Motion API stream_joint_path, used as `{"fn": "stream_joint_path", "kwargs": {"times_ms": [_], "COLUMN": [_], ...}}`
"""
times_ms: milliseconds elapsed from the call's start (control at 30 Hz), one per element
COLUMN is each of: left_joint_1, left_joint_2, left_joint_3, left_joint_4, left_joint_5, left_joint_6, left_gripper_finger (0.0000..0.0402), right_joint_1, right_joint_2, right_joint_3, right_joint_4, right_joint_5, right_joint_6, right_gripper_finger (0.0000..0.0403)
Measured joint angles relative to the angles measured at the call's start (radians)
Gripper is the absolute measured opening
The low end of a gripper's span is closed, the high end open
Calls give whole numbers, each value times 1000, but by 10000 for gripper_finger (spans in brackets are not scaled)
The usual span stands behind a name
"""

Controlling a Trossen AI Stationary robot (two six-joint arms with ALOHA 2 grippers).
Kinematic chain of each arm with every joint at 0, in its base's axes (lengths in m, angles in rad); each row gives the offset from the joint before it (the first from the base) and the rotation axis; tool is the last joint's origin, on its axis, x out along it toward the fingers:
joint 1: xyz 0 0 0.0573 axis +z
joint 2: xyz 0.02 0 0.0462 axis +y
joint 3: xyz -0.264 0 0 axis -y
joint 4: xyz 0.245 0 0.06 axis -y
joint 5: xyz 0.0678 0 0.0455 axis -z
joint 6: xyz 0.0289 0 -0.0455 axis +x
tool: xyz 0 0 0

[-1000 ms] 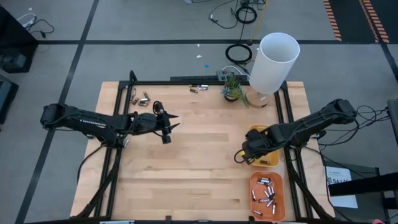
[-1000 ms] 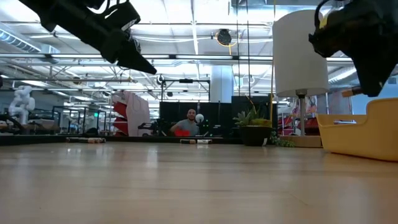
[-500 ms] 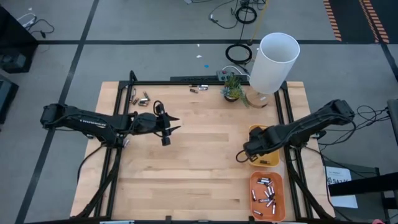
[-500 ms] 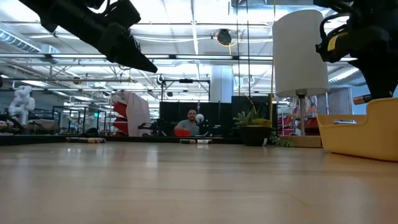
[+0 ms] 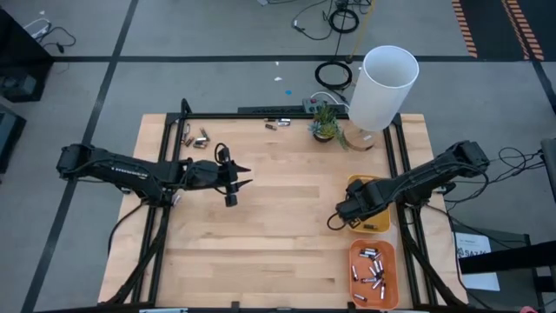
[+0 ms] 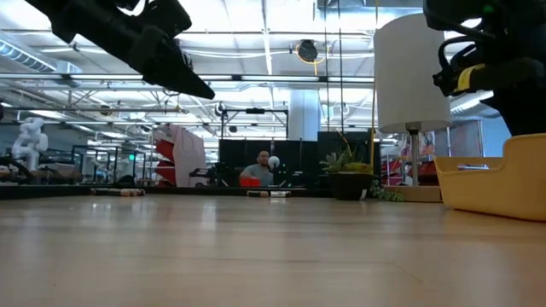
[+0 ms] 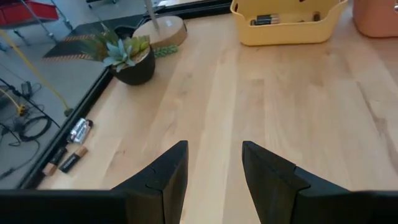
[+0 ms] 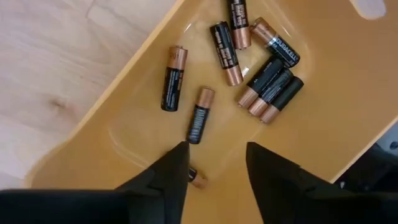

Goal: Sort batteries
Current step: Put the black battery into the orange bin

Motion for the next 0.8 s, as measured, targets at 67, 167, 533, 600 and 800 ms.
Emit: {"fn": "stream_joint_path", "kwargs": {"times_ms": [67, 167, 533, 600, 800], "left_joint_1": [-1, -1, 1, 1, 1], "left_joint_2": [0, 0, 0, 0, 41], "left_joint_3": [0, 0, 0, 0, 0], "left_joint_4": [-23, -93, -555, -671, -910], "left_joint_5": [15, 41, 123, 146, 288], "left_joint_6": [-39, -113, -641, -731, -828], "left_gripper_finger": [162, 162, 162, 162, 162], "right_joint_1": [0, 12, 84, 81, 51], "right_joint_2": [-4, -17, -13, 4, 93], "right_joint_3": [0, 10, 23, 6, 2], "right_joint_4": [-3, -3, 550, 729, 993], "right_joint_5": [0, 80, 978, 1030, 850], "right_joint_6": [-13, -13, -340, -466, -776], "right_gripper_finger": [164, 171, 167, 167, 167]}}
